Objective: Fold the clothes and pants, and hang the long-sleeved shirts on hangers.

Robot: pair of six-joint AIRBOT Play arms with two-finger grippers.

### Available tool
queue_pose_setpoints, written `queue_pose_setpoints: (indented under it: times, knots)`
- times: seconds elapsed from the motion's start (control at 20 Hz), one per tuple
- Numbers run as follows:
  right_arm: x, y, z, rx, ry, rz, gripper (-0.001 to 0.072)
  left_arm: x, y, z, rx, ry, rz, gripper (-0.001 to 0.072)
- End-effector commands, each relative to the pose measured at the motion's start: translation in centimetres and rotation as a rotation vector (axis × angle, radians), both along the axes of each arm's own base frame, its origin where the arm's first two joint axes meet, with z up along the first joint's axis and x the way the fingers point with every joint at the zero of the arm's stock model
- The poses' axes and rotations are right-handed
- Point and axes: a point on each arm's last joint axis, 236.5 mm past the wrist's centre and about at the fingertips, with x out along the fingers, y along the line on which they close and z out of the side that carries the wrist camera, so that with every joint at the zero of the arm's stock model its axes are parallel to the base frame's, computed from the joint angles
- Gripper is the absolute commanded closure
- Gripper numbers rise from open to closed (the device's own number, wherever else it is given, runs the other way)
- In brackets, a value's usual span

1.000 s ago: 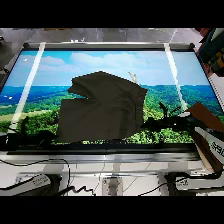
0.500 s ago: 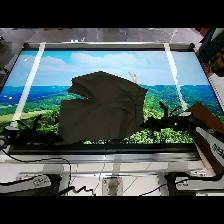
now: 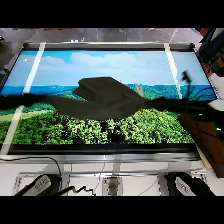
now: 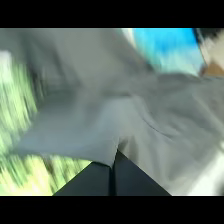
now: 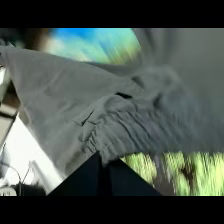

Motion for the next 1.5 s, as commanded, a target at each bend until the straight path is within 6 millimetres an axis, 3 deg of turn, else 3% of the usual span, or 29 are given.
queue_pose_setpoints:
  times: [0.0,0.15,0.25,0.3,0.4,0.45,0.55,0.65,0.7,0.8,0.95,1.1,1.2,1.3,1.45]
  knots:
    - [-3.9,0.8,13.9,0.003,-0.365,-0.026,0.0691,-1.3,-1.0,16.5,0.154,-0.496,0.172,0.0703]
    - [-7.8,0.9,22.8,0.017,-0.588,-0.089,0.0691,-5.7,0.7,28.2,0.231,-0.877,0.513,0.0702]
    - [-10.6,1.4,26.5,0.065,-0.636,-0.093,0.0692,-10.6,1.2,33.9,0.246,-1.081,0.689,0.0702]
    - [-12.0,1.8,28.1,0.101,-0.653,-0.082,0.0691,-13.1,1.2,35.7,0.295,-1.17,0.754,0.0702]
    - [-14.4,2.4,30.6,0.145,-0.715,-0.059,0.0692,-16.6,1.4,37.4,0.444,-1.276,0.853,0.0702]
    - [-14.9,2.5,31.1,0.164,-0.722,-0.052,0.0692,-17.7,1.4,37.5,0.513,-1.298,0.883,0.0702]
    - [-14.8,2.5,30.9,0.179,-0.68,-0.056,0.0692,-17.8,1.7,37.0,0.594,-1.287,0.891,0.0702]
    - [-12.5,1.8,29.2,0.139,-0.615,-0.102,0.0692,-15.4,1.7,35.0,0.59,-1.2,0.818,0.0703]
    - [-11.0,1.4,28.0,0.129,-0.562,-0.12,0.0692,-13.0,1.4,32.7,0.562,-1.103,0.738,0.0703]
    - [-7.5,0.7,24.4,0.096,-0.448,-0.147,0.0692,-8.1,1.1,26.1,0.488,-0.837,0.557,0.0705]
    - [-1.3,2.2,15.4,0.039,-0.234,-0.144,0.0692,-0.8,1.4,15.5,0.359,-0.475,0.339,0.0705]
    - [6.4,4.5,6.4,-0.038,-0.125,-0.242,0.0692,6.1,-0.1,5.3,0.353,-0.247,0.198,0.0705]
    - [11.9,3.6,1.9,-0.075,-0.094,-0.367,0.0692,8.9,-1.1,0.0,0.358,-0.132,0.155,0.0704]
    - [15.7,1.2,-2.4,-0.061,0.013,-0.494,0.0692,10.0,-1.6,-2.8,0.31,-0.044,0.154,0.0704]
    - [16.8,-2.1,-7.8,-0.091,0.167,-0.52,0.0692,9.7,-2.1,-3.5,0.256,0.033,0.168,0.0704]
